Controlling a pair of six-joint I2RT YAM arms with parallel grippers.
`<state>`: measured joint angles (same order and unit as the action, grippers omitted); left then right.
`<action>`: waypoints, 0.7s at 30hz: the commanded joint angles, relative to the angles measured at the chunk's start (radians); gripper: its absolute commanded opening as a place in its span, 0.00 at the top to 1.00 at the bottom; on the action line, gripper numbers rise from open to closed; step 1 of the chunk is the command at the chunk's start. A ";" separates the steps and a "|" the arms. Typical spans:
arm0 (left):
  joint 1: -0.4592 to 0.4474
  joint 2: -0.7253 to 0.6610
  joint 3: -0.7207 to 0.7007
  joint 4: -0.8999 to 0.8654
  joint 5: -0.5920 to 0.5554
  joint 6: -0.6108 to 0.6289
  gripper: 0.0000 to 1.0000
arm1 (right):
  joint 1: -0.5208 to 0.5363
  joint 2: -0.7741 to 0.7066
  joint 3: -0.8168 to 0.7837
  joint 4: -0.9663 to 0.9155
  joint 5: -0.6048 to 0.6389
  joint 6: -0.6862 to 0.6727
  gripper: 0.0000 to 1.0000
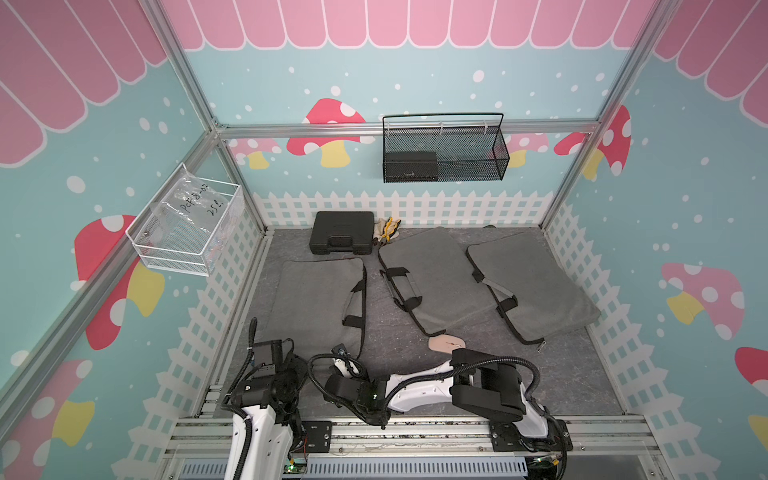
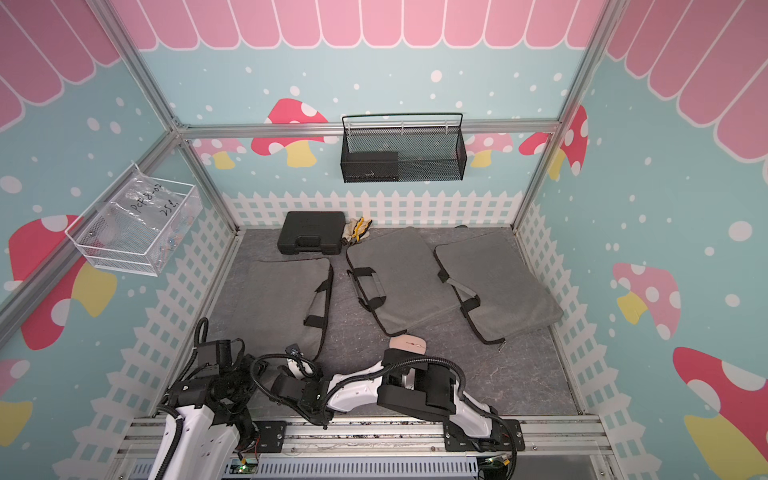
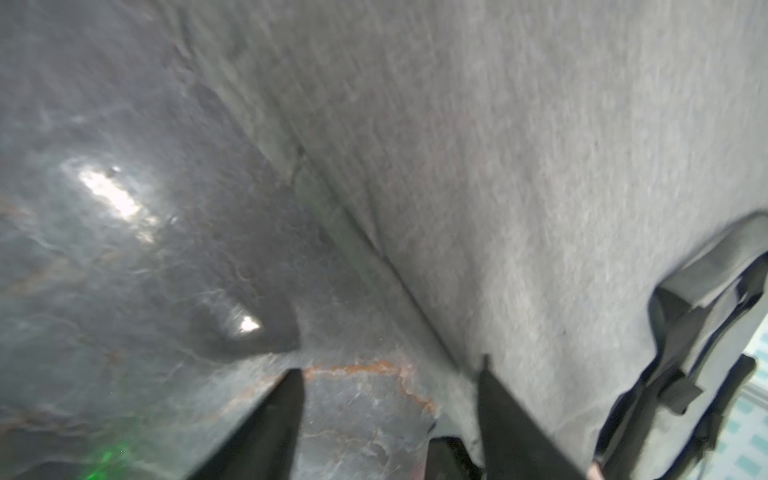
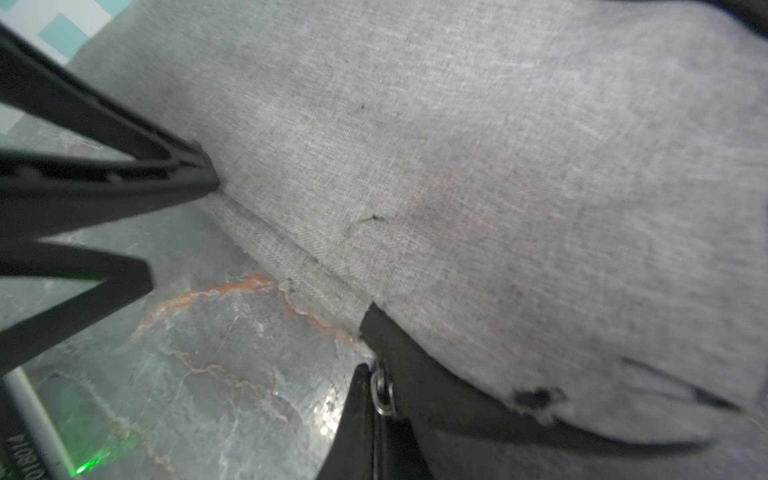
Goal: Put the mouse into the laptop bag
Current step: Zip the zipper on the zippered laptop bag.
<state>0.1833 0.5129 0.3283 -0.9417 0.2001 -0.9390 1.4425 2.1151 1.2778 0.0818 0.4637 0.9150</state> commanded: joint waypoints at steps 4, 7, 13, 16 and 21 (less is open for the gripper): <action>0.008 0.047 0.000 0.043 -0.069 -0.011 0.99 | 0.016 -0.082 -0.090 0.052 0.003 -0.023 1.00; 0.009 0.067 0.033 0.023 -0.114 -0.004 1.00 | 0.013 -0.127 -0.162 0.053 -0.001 -0.037 1.00; 0.013 0.090 0.053 0.018 -0.134 -0.001 1.00 | 0.001 -0.202 -0.281 0.052 -0.020 -0.039 1.00; 0.013 0.091 0.063 0.017 -0.109 -0.002 1.00 | -0.010 -0.243 -0.326 0.056 -0.008 -0.023 1.00; 0.014 0.015 0.055 0.015 0.015 0.016 0.49 | -0.010 -0.172 -0.258 0.071 -0.060 -0.081 1.00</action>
<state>0.1898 0.5720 0.3664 -0.9260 0.1635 -0.9302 1.4322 1.9102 0.9787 0.1516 0.4259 0.8600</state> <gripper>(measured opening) 0.420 0.046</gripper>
